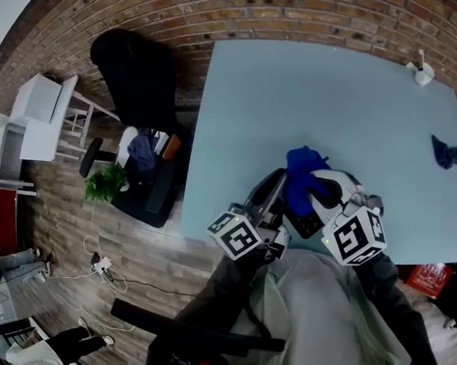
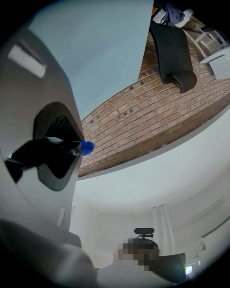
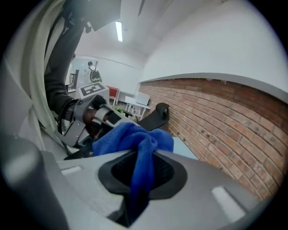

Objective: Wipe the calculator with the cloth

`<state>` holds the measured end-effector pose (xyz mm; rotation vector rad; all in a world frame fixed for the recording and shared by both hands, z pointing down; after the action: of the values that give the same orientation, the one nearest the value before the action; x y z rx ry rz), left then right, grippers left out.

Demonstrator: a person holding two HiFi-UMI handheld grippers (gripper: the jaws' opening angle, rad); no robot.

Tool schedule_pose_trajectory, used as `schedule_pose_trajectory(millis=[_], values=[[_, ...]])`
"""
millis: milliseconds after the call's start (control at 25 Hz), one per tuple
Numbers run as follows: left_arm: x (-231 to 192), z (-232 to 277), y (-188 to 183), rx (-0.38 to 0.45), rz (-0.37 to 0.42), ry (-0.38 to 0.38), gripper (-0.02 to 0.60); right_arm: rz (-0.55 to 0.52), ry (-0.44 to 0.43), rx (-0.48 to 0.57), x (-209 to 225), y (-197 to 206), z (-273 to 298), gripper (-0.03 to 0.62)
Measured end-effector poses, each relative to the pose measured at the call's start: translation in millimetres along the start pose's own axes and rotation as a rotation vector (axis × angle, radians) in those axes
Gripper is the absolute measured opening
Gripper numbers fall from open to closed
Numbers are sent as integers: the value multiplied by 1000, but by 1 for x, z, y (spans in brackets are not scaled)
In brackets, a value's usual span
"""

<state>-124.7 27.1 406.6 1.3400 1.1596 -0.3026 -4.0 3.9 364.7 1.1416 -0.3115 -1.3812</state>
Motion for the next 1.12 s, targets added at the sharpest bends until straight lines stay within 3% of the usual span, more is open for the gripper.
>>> schedule_pose_trajectory(millis=[80, 200, 280, 400, 520, 600, 680, 840, 920, 1000, 1120], values=[[-5, -5, -3, 31, -3, -27, 57, 25, -84, 14, -18, -8, -4, 51], [-7, -12, -11, 64, -4, -67, 57, 51, -319, 45, -53, -23, -23, 52], [-6, -15, -15, 68, -5, -61, 57, 80, -382, 30, -61, -19, -34, 51], [-2, -13, -12, 53, -1, -27, 63, 148, -322, -17, -45, 5, -39, 52], [5, -7, -3, 9, 4, 3, 64, 207, -116, -45, -17, 22, -31, 51], [7, -3, 2, -2, -2, 10, 64, 188, -21, -66, -9, 20, -25, 51], [6, -1, 2, 4, 5, 0, 63, 148, -50, -51, -18, 6, -22, 51], [2, -4, -8, 29, 30, -16, 60, 143, -303, 36, -57, -19, -33, 51], [-1, -9, -15, 59, 23, -21, 60, 193, -359, 47, -60, -11, -40, 51], [-4, -14, -23, 84, 24, -25, 61, 254, -329, 40, -50, 8, -42, 51], [-7, -20, -30, 112, 32, -43, 63, 311, -167, -66, -24, 39, -43, 51]])
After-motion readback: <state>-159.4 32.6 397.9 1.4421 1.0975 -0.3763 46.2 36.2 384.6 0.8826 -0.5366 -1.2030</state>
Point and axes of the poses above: the fingertips, and each gripper's own axes: z forward along the fingers, x to its right, y out of its underside, the point moved 6 cm from there along -z, backward along the fingers, and after that the axes turned 8 degrees about y, right-handed, at the moved point
